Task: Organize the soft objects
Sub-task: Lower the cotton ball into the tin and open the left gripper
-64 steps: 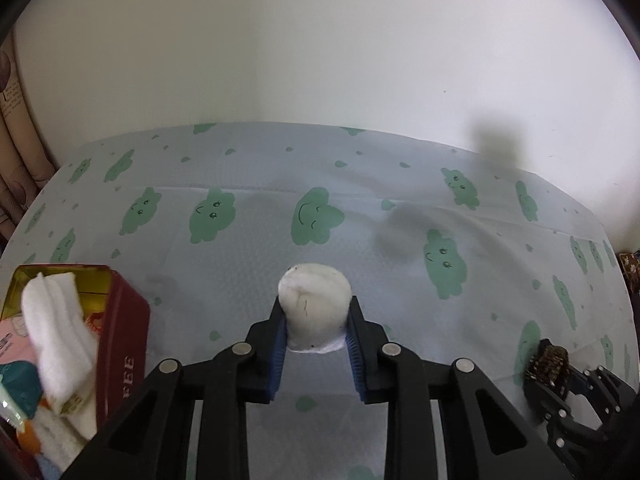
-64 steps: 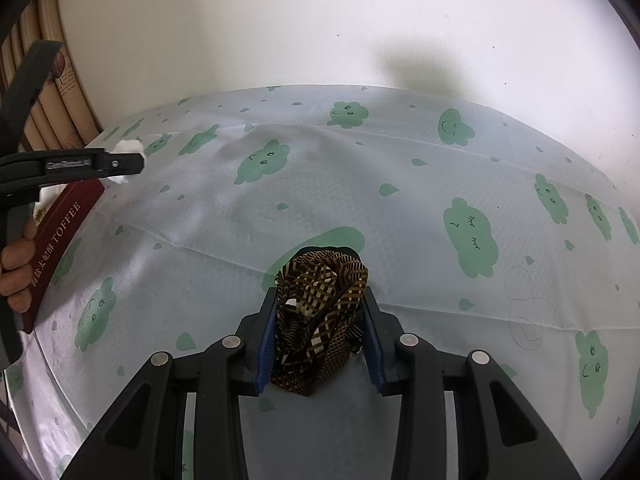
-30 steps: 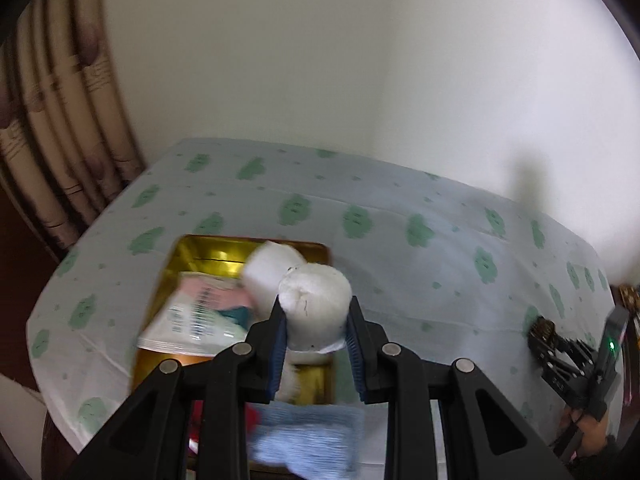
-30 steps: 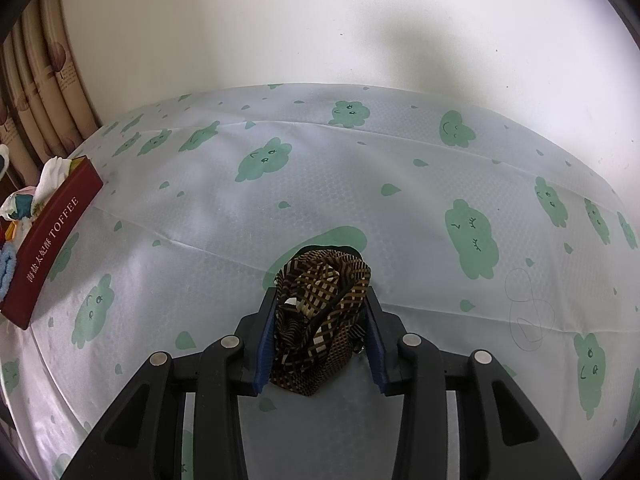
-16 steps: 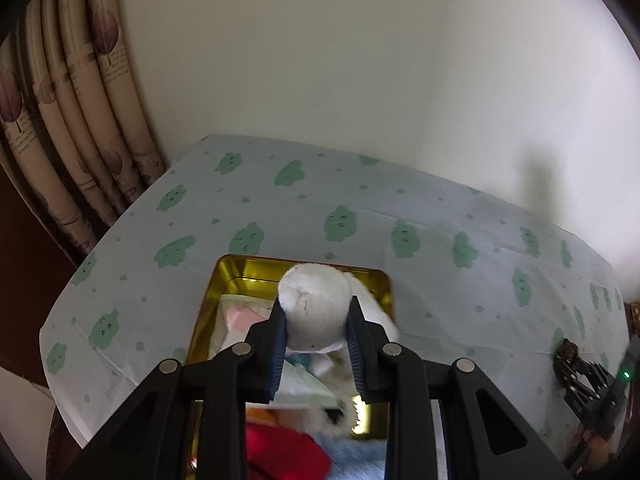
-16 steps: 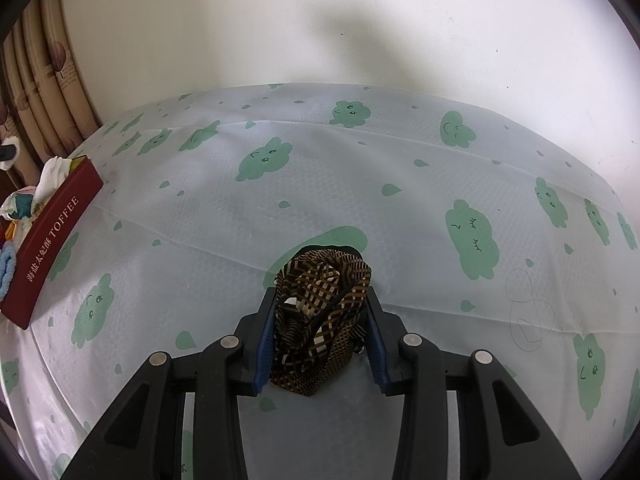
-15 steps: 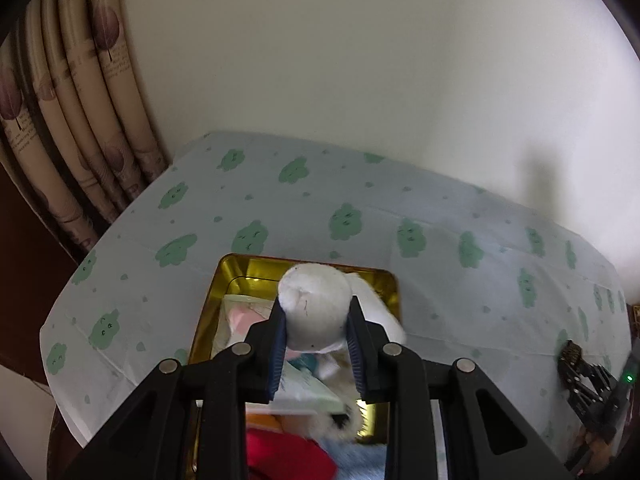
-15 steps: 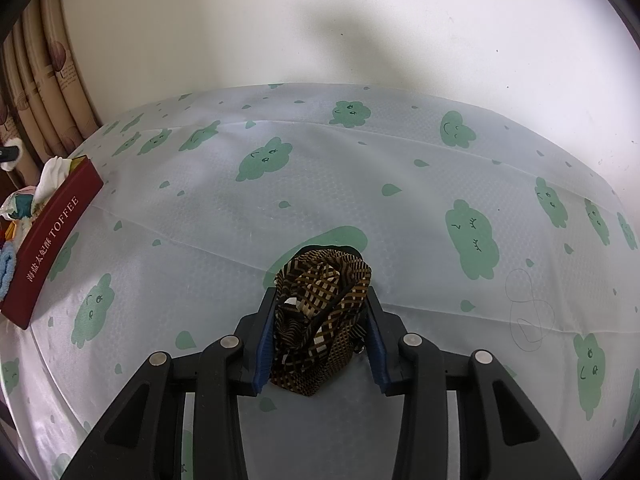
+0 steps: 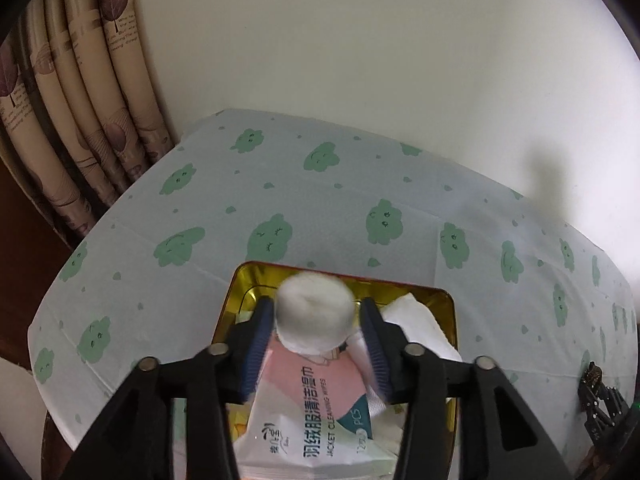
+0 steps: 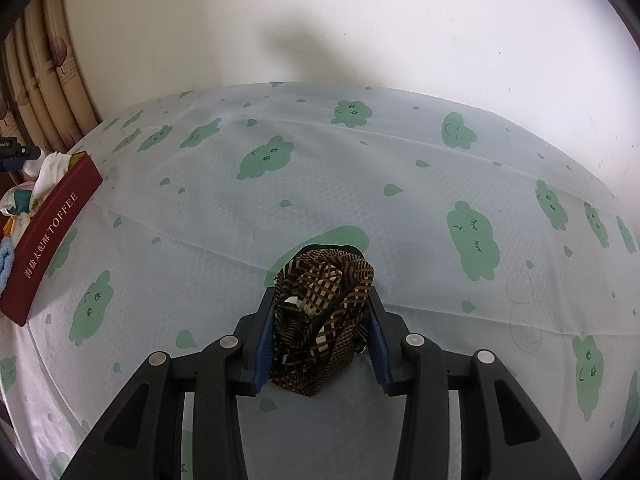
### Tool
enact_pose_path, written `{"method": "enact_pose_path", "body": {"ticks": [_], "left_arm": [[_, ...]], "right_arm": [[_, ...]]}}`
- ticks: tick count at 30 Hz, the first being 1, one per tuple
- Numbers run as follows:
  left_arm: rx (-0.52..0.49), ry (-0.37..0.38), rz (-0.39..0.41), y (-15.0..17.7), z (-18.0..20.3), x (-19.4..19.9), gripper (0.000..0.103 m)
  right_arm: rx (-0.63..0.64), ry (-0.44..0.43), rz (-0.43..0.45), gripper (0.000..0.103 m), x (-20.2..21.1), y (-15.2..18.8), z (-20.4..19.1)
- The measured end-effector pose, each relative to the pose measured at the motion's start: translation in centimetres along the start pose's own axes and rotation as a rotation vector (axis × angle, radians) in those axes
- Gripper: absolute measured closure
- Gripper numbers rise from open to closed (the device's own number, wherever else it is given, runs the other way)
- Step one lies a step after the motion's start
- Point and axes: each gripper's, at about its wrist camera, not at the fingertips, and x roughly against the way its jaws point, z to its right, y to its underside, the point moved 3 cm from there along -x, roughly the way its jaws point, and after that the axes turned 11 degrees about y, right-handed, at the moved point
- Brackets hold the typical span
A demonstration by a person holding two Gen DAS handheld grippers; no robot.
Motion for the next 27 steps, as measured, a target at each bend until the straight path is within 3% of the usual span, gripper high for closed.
{"method": "enact_pose_path", "body": {"ticks": [4,12,15,20,27], "left_arm": [[-0.019,0.008,0.022,0.0,0.2,0.5,0.043],[-0.064,-0.006,0.124,1.4,1.7,4.7,0.043],[-0.066,-0.023,0.171,3.0,2.0,7.1,0.043],[-0.036,-0.014,0.18,5.8,1.0,9.1,0.043],[-0.056,-0.072,0.25,9.7,-0.4,11.3,0.043]], "right_arm": [[0.009,0.01,0.0,0.063,-0.1,0.0,-0.2],[0.017,0.02,0.0,0.063,-0.1,0.0,-0.3],[0.016,0.018,0.0,0.063,-0.1,0.0,-0.3],[0.017,0.018,0.001,0.063,-0.1,0.0,-0.2],[0.053,0.063,0.013,0.069,0.1,0.0,-0.6]]}}
